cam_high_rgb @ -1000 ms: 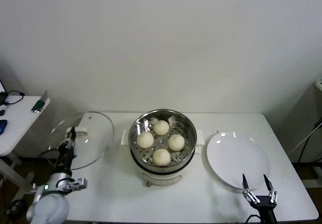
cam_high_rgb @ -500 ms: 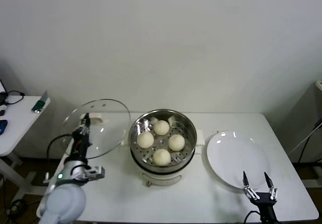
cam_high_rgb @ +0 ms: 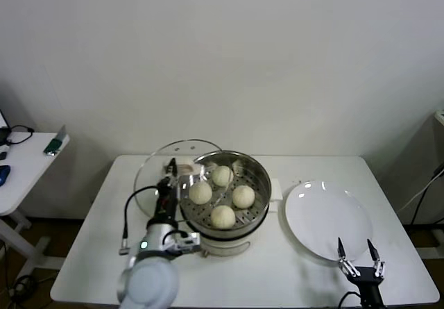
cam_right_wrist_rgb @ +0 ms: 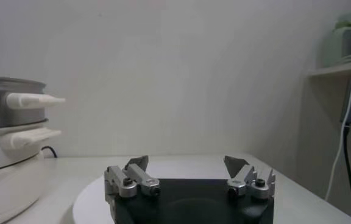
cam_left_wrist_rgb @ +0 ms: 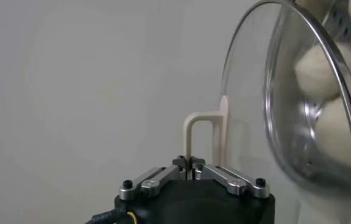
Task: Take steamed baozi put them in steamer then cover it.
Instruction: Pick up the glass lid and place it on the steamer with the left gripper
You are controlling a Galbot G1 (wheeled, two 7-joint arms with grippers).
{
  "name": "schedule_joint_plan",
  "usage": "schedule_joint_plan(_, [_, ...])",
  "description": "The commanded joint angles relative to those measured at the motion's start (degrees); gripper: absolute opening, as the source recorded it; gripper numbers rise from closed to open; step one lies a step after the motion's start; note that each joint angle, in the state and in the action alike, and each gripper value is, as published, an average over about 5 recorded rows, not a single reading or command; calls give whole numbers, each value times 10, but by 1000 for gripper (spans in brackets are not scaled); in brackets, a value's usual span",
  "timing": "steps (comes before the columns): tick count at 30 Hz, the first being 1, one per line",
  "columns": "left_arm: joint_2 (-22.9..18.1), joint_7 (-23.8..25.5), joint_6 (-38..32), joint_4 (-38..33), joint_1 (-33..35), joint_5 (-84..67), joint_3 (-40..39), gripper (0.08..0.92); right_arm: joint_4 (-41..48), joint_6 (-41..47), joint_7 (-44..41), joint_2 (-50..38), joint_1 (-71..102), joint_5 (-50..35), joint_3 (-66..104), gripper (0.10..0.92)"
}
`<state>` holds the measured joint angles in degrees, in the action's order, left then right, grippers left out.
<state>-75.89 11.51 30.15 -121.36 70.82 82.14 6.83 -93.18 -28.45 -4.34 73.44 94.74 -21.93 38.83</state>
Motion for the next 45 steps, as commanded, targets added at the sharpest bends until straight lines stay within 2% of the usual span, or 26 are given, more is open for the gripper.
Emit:
schedule_joint_plan(1, [-116, 26, 20, 47, -49, 106, -112, 132, 4, -5, 1, 0, 1, 0, 1, 823])
schedule_joint_plan(7, [-141, 24, 19, 81, -54, 126, -134, 132, 2, -7, 1, -2, 5, -7, 7, 823])
schedule_joint_plan(15, [-143, 19, 20, 108, -48, 133, -141, 132, 2, -8, 0, -1, 9, -9, 11, 823])
schedule_joint_plan(29, [-119, -13, 12, 147, -48, 125, -107, 132, 3, -12, 0, 1, 9, -9, 16, 823])
schedule_joint_plan(45, [-100, -12, 4, 155, -48, 121, -86, 132, 3, -13, 1, 1, 11, -8, 20, 823])
